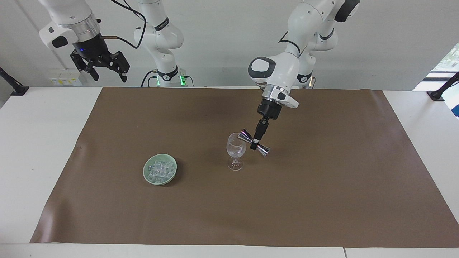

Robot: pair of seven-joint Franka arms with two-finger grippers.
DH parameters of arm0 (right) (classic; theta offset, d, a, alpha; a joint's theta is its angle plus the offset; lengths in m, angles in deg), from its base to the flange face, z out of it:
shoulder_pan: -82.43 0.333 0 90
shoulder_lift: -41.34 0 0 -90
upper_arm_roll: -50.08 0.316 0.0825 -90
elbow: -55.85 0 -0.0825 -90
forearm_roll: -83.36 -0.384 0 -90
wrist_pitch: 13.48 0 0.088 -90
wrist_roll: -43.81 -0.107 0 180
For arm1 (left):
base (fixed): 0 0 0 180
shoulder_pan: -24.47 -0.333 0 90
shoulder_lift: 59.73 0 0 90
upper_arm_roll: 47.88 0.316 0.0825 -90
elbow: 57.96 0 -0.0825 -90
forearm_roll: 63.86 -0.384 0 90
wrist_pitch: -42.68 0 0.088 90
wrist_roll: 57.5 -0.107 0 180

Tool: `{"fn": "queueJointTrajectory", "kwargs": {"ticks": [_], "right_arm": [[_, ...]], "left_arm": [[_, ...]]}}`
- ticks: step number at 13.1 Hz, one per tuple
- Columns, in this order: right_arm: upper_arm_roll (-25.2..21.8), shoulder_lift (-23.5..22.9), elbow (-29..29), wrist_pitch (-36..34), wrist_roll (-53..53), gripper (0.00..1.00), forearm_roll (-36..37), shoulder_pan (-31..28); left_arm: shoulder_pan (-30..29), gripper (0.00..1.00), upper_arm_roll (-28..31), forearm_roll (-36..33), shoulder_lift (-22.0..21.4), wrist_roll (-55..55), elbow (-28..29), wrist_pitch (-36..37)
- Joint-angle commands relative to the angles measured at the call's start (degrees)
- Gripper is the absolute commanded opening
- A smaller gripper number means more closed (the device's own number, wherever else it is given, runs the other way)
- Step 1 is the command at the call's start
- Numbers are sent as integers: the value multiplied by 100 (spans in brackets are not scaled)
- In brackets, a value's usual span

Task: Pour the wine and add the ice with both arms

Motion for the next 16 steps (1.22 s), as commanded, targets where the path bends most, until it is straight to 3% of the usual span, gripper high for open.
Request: {"fn": "queueJointTrajectory", "kwargs": {"ticks": [1, 16], "right_arm": [[-4, 2, -44, -110, 94, 100, -108, -26], [-4, 2, -61, -110, 94, 100, -108, -26]], "left_arm": [[-5, 0, -4, -79, 77, -179, -79, -122], [-14, 0, 31, -79, 24, -592, -61, -122]]}}
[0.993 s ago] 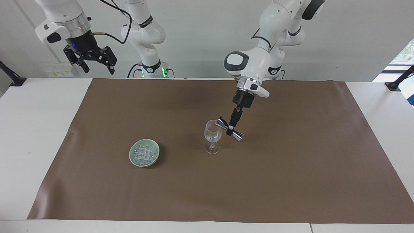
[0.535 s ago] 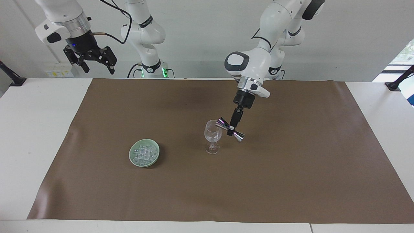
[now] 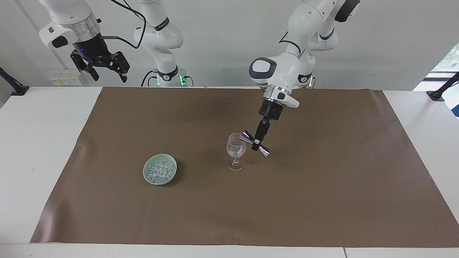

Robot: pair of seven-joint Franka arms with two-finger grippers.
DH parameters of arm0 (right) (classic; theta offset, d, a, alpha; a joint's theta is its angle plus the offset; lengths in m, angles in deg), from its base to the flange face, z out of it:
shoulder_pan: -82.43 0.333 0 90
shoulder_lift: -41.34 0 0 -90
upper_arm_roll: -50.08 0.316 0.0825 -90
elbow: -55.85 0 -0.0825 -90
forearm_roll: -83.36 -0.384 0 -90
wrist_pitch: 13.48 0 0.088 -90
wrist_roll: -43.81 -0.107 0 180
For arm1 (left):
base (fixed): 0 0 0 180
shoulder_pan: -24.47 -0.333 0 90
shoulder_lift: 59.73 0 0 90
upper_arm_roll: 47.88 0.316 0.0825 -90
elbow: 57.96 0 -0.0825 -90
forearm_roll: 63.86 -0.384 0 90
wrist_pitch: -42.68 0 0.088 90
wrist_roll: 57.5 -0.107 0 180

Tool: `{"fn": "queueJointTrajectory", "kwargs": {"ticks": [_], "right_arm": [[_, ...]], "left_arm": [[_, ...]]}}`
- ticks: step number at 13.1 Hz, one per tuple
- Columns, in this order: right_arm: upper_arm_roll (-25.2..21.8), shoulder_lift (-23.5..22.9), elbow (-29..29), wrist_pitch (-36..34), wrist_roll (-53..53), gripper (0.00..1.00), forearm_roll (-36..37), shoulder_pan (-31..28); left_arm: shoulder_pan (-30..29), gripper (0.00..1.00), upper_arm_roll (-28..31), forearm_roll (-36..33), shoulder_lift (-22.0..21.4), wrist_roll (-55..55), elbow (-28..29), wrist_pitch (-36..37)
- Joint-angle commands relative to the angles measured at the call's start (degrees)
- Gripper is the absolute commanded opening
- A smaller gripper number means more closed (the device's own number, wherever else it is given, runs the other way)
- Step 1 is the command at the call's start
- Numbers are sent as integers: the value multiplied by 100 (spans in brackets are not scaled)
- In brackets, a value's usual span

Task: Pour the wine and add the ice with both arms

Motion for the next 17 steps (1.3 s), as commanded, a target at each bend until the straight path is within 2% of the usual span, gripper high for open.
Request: {"fn": "queueJointTrajectory", "kwargs": {"ticks": [1, 17], "right_arm": [[-4, 2, -61, -110, 94, 100, -108, -26], [-66, 46, -8, -57, 77, 100, -134, -114]], "left_arm": [[-12, 0, 2, -79, 24, -87, -59, -106], [-47, 0, 2, -79, 68, -464, -270, -106]]}}
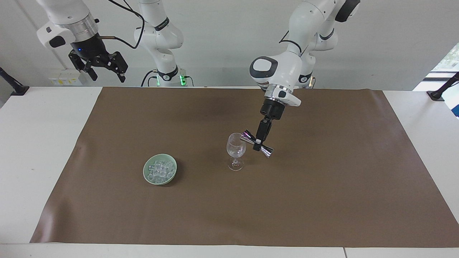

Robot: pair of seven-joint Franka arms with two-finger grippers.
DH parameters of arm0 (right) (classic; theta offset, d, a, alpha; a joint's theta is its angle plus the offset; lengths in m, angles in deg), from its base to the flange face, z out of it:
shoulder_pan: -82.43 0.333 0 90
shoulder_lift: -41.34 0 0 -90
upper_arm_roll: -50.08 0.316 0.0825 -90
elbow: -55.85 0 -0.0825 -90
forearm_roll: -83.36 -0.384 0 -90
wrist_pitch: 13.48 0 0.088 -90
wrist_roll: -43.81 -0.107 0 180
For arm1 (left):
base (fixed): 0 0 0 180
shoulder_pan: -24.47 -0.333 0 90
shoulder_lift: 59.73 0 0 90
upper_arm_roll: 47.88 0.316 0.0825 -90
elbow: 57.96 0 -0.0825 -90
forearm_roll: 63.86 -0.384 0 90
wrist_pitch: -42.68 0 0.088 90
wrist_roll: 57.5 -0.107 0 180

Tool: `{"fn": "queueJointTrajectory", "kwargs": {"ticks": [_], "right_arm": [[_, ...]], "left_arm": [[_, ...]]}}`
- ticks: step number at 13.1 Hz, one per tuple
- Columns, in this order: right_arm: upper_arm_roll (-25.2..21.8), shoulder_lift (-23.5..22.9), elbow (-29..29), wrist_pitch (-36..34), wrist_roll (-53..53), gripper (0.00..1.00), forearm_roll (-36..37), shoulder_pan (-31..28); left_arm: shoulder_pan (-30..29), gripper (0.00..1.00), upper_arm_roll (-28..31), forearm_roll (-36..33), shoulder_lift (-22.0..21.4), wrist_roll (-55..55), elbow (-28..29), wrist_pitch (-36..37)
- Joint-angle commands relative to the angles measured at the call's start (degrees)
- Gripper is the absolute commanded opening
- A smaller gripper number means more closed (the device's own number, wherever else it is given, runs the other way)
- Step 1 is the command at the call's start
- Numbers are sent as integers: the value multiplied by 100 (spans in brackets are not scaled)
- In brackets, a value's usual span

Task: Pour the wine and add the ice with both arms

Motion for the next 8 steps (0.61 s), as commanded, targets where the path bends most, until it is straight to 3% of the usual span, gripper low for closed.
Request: {"fn": "queueJointTrajectory", "kwargs": {"ticks": [1, 8], "right_arm": [[-41, 54, 27, 4, 77, 100, -125, -75], [-33, 449, 782, 803, -389, 100, -125, -14]], "left_arm": [[-35, 0, -22, -87, 68, -118, -106, -80], [-35, 0, -22, -87, 95, -241, -167, -80]]}}
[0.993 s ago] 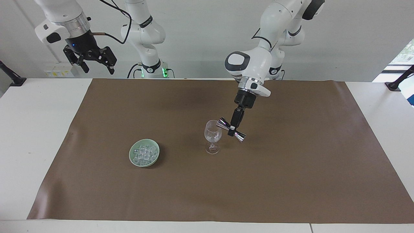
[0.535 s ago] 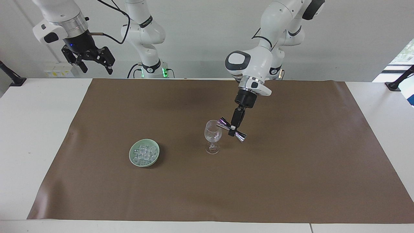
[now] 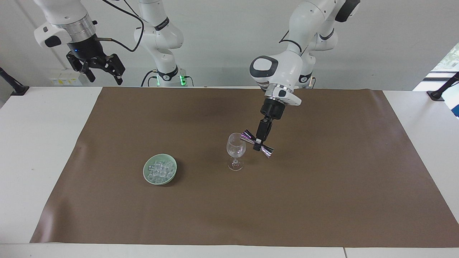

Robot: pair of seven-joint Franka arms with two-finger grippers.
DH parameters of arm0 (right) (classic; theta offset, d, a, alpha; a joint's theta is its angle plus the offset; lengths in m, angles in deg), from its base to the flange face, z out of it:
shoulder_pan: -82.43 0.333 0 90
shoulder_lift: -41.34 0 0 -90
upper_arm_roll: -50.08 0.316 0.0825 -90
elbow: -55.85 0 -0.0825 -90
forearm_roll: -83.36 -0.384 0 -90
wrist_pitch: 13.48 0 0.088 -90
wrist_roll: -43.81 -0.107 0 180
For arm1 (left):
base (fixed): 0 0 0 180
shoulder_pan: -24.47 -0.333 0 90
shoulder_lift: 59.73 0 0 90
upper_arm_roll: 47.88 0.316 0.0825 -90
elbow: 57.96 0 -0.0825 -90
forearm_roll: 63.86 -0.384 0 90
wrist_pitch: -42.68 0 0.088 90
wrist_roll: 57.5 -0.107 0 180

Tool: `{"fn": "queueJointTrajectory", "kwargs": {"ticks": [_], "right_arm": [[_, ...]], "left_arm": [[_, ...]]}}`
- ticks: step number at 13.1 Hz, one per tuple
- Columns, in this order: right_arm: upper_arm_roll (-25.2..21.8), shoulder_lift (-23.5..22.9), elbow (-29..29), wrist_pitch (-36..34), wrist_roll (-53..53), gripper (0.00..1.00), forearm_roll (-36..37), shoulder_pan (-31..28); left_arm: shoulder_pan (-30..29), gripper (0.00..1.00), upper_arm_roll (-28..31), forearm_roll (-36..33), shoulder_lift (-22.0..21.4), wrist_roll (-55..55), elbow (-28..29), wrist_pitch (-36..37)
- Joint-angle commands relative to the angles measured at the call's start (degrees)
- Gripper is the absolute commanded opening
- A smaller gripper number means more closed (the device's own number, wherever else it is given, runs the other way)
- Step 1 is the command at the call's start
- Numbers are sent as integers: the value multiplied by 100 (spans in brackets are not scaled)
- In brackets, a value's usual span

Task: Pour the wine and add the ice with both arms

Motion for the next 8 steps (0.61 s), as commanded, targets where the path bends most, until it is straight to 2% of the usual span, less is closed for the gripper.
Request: {"fn": "queueJointTrajectory", "kwargs": {"ticks": [1, 5, 8], "right_arm": [[16, 341, 544, 365, -112, 100, -125, -27], [25, 350, 597, 409, -121, 100, -116, 8], [33, 350, 912, 628, -121, 100, -116, 17]], "left_arm": [[-35, 0, -26, -87, 95, -108, -116, -80], [-35, 0, -35, -87, 112, -108, -143, -80], [-35, 0, -35, -87, 130, -108, -143, -80]]}}
